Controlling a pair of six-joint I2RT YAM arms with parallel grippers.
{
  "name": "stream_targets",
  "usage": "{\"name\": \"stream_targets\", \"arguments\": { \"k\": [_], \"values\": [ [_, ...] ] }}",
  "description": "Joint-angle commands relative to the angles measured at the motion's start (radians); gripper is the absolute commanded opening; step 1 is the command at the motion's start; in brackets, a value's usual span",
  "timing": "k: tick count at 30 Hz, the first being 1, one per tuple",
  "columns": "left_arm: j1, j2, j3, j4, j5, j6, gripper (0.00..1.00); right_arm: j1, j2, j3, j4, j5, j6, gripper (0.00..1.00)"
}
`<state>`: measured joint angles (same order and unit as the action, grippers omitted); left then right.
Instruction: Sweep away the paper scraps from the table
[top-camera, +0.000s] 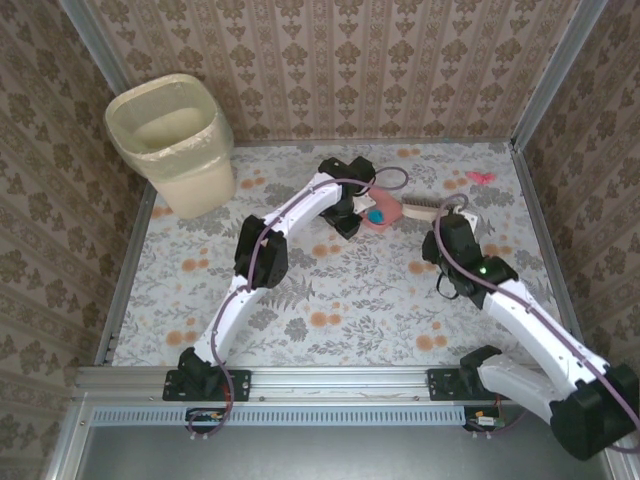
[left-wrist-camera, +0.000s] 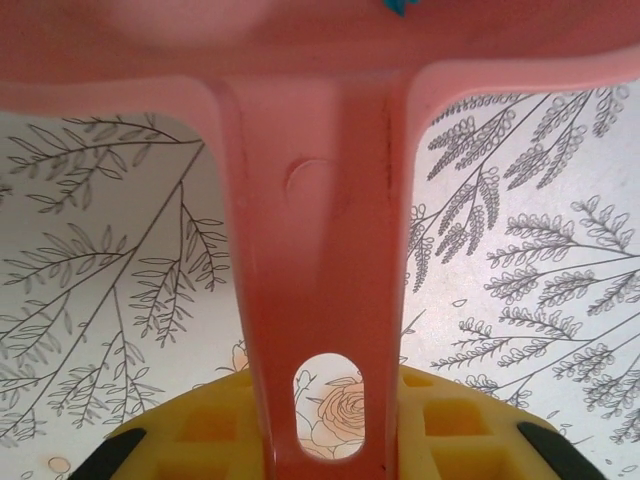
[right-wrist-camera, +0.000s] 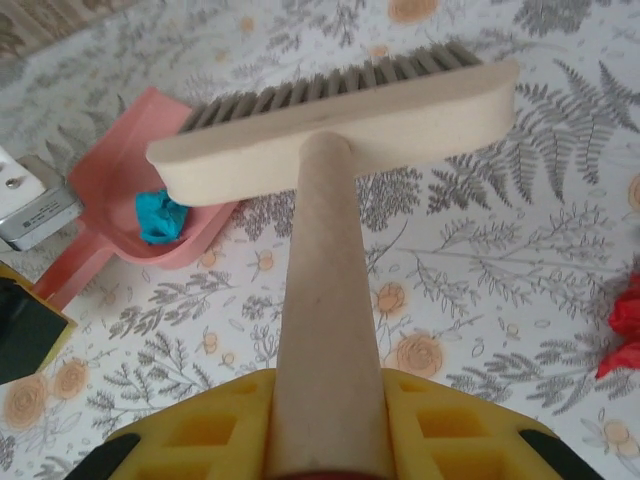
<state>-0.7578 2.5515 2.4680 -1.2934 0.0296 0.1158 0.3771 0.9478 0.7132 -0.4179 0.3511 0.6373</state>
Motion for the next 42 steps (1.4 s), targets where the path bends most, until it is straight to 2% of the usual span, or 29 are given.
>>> {"name": "stream_targets", "arguments": {
  "k": [1,10,21,28,34,42],
  "values": [
    [-0.004,-0.067,0.014,-0.009,-0.008,-0.038,0.0,-0.001,-0.097,-0.096,0.217,0.035,-0.086,0.0],
    [-0.015,-0.127,0.024,-0.047,-0.019,-0.112,0.0,-0.001,-0.293,-0.395,0.521,0.022,-0.102,0.0],
    [-0.013,-0.256,-0.052,-0.15,-0.161,-0.292,0.0,0.001,-0.362,-0.466,0.549,0.006,-0.015,0.0],
    [-0.004,-0.35,-0.082,-0.207,-0.198,-0.354,0.0,0.0,-0.372,-0.471,0.563,-0.027,-0.018,0.0],
    [0.051,-0.434,-0.065,-0.282,-0.212,-0.41,0.0,0.001,-0.363,-0.475,0.596,-0.069,-0.029,0.0],
    [0.162,-0.547,0.009,-0.336,-0.162,-0.442,0.0,0.005,-0.197,-0.42,0.626,-0.162,-0.042,0.0]
  ]
}}
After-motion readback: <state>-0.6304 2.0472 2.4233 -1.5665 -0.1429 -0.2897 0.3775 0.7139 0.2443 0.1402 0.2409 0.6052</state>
